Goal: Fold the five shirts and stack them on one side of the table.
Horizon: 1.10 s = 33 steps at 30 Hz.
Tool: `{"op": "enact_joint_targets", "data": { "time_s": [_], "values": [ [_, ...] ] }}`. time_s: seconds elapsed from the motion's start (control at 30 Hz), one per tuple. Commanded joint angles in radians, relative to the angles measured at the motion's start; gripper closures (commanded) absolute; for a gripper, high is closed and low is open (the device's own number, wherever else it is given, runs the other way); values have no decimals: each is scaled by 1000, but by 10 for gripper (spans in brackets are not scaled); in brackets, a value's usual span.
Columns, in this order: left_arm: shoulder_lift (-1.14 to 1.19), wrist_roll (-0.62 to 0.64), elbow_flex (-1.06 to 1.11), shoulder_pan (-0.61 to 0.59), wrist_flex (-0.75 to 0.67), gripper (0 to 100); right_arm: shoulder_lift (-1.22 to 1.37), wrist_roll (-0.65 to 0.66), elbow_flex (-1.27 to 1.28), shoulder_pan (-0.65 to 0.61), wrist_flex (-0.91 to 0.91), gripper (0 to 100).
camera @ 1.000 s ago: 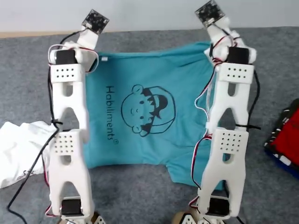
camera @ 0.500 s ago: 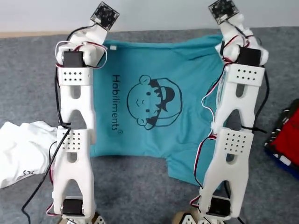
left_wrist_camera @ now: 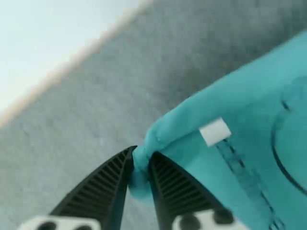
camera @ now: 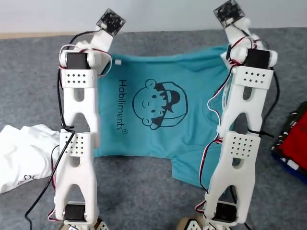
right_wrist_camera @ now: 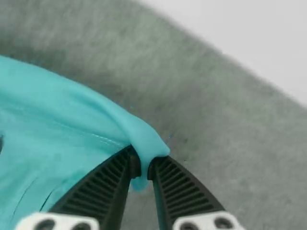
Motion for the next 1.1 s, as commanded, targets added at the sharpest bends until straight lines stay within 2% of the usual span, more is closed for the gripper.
{"op": "enact_joint_targets", "data": {
  "time_s": [0.0, 0.13, 0.33, 0.77, 1.07],
  "values": [
    [-28, -52, -10, 0, 130, 994, -27, 43, -35, -4, 122, 987],
    [-29, -60, -8, -31, 133, 994, -50, 51, -68, -4, 240, 987],
    [-143, -63, 119, -34, 133, 994, -171, 49, 41, -1, 242, 987],
    [-609, -204, 852, 26, 132, 994, -746, 48, 868, -2, 240, 987],
    [-729, -229, 1129, 25, 132, 994, -1124, 51, 1395, -2, 240, 987]
  ]
}}
